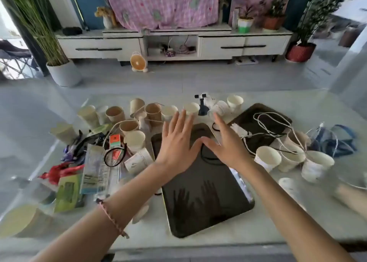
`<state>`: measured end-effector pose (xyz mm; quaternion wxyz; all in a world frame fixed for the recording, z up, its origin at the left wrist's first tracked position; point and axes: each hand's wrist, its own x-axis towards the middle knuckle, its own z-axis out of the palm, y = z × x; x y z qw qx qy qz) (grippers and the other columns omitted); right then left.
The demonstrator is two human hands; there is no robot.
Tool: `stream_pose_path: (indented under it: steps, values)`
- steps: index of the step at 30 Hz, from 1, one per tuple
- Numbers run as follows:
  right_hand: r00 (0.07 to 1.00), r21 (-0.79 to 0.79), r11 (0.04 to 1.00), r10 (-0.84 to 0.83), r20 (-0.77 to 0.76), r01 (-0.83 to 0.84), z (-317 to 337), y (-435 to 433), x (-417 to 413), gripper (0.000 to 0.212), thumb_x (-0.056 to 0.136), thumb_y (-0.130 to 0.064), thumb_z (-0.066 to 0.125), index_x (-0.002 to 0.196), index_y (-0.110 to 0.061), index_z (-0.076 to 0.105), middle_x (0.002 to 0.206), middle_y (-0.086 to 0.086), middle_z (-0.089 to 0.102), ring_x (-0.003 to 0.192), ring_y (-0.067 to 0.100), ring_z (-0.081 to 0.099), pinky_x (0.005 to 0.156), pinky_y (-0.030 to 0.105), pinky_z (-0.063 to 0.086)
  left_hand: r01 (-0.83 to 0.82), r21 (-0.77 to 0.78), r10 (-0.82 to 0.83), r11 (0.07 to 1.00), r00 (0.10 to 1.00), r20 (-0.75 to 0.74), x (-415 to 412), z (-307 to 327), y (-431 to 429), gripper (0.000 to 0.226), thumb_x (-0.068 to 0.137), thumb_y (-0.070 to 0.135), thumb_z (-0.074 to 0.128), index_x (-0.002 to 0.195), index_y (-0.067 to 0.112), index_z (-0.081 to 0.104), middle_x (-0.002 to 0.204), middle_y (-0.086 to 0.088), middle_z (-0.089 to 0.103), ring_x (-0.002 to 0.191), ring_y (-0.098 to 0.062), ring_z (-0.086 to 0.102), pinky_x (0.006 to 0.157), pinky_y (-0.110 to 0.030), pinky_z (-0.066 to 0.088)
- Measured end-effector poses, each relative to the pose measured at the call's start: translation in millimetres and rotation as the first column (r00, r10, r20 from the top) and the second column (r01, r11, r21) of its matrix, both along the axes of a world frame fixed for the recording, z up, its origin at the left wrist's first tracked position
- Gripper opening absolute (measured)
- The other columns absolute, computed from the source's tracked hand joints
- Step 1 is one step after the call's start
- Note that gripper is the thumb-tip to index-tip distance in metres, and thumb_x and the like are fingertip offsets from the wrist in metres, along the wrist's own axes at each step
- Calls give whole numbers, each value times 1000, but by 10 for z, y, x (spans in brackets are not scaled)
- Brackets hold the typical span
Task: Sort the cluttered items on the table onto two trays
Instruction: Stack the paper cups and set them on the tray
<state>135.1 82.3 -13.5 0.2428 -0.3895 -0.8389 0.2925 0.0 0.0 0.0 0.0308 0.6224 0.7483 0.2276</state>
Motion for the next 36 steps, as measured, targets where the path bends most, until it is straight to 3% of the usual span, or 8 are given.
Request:
stream_pose_path:
  steps: [7,11,15,18,21,25,29,36]
  values:
    - [995,-189,980,71,74,-56,-1017,-157,-215,59,94,-12,49,147,-21,23,144,8,43,131,22,41,103,30,34,27,-195,-40,980,997,-61,265,-1120,-52,72,87,8,44,149,12,8,158,-6,0,145,-22,-10,116,-43,-2]
    - [962,-130,975,202,184,-180,-1385,-547,-97,63,94,-13,45,149,-20,15,149,8,35,133,22,39,104,28,32,36,-207,-31,978,999,27,392,-1576,-443,75,83,7,48,148,13,13,157,-4,9,145,-23,-1,118,-45,3]
    - [961,-112,977,202,191,-183,-1607,-911,179,54,95,-26,44,146,-24,26,148,3,39,133,22,39,109,33,32,57,-161,-40,985,994,105,577,-1795,-873,50,86,16,50,135,14,39,136,-3,45,126,-25,41,107,-41,31]
    - [944,-10,976,211,255,-215,-1567,-1058,360,43,97,-37,37,139,-27,38,140,1,49,126,23,47,103,37,38,33,-48,-33,998,999,-10,673,-1780,-1054,40,88,23,49,127,15,45,124,-2,55,113,-23,52,98,-35,38]
    - [908,50,971,198,370,-232,-1501,-1141,556,43,98,-45,36,135,-24,45,139,0,49,126,21,46,105,36,36,52,-82,-53,995,998,-17,778,-1755,-1198,40,93,32,46,130,20,42,128,0,55,119,-20,49,99,-32,37]
    - [860,165,939,193,472,-301,-1547,-1186,765,44,98,-41,38,137,-22,46,150,-3,36,139,11,29,110,31,23,58,-154,-78,986,988,-130,715,-1823,-1296,40,100,34,36,137,23,45,149,3,36,139,-13,29,111,-27,21]
    - [917,180,948,186,353,-262,-1497,-1168,884,25,93,-24,53,113,-19,67,124,3,63,118,19,54,101,34,39,115,-126,-129,985,986,-108,658,-1833,-1366,38,99,32,39,135,23,50,149,4,36,139,-11,29,111,-22,22]
    - [878,93,951,232,420,-295,-1479,-1275,899,31,98,-32,42,108,-19,68,113,1,67,108,22,58,89,33,44,176,-126,-189,976,976,-103,605,-1850,-1470,39,99,35,39,135,24,50,148,7,36,139,-9,29,111,-22,21]
